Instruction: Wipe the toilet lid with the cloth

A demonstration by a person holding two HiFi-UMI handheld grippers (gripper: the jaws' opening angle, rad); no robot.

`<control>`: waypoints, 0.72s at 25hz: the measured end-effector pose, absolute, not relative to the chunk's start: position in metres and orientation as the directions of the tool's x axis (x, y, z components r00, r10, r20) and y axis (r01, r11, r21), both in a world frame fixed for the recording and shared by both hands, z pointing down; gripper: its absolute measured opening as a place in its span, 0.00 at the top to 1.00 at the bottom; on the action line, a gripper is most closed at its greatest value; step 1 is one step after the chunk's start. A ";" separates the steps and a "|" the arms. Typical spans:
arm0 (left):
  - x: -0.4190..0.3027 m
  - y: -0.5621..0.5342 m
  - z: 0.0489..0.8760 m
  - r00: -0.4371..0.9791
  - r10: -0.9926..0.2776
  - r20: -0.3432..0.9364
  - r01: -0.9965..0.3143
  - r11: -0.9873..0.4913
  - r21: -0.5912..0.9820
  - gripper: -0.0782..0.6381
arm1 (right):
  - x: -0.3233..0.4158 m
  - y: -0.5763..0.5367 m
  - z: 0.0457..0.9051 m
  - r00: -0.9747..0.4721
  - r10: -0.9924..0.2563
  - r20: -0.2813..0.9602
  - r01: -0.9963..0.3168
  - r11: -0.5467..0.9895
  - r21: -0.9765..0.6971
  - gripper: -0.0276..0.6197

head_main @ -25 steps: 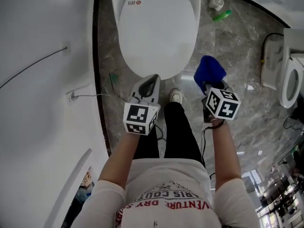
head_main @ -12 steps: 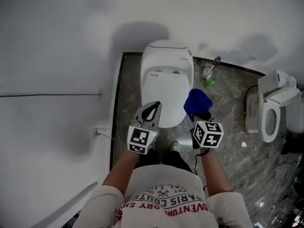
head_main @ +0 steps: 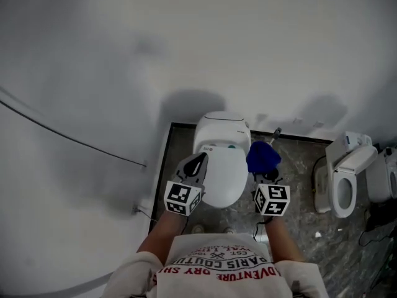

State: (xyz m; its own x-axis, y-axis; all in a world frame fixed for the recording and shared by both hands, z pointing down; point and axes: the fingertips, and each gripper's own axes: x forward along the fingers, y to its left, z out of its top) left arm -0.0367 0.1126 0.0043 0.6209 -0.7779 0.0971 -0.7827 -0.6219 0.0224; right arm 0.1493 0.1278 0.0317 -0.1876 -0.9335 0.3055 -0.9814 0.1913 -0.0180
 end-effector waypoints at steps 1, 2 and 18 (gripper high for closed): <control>-0.042 0.115 -0.006 0.618 -0.782 0.086 -0.786 -0.618 0.024 0.88 | 0.148 0.133 0.024 -0.181 -0.939 0.293 -0.983 0.182 -0.024 0.82; -0.047 0.118 -0.016 0.614 -0.786 0.075 -0.788 -0.615 0.018 0.88 | 0.148 0.137 0.017 -0.177 -0.943 0.283 -0.984 0.175 -0.034 0.82; -0.061 0.125 -0.030 0.606 -0.792 0.068 -0.795 -0.605 0.037 0.88 | 0.125 0.144 0.001 -0.196 -0.948 0.250 -0.977 0.210 0.031 0.82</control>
State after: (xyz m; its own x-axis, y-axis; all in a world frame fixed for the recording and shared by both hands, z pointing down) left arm -0.0611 0.1251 -0.0301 0.6065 -0.7922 0.0678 -0.7950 -0.6054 0.0373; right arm 0.1249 0.1444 0.0011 -0.1957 -0.9482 0.2501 -0.9772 0.2099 0.0310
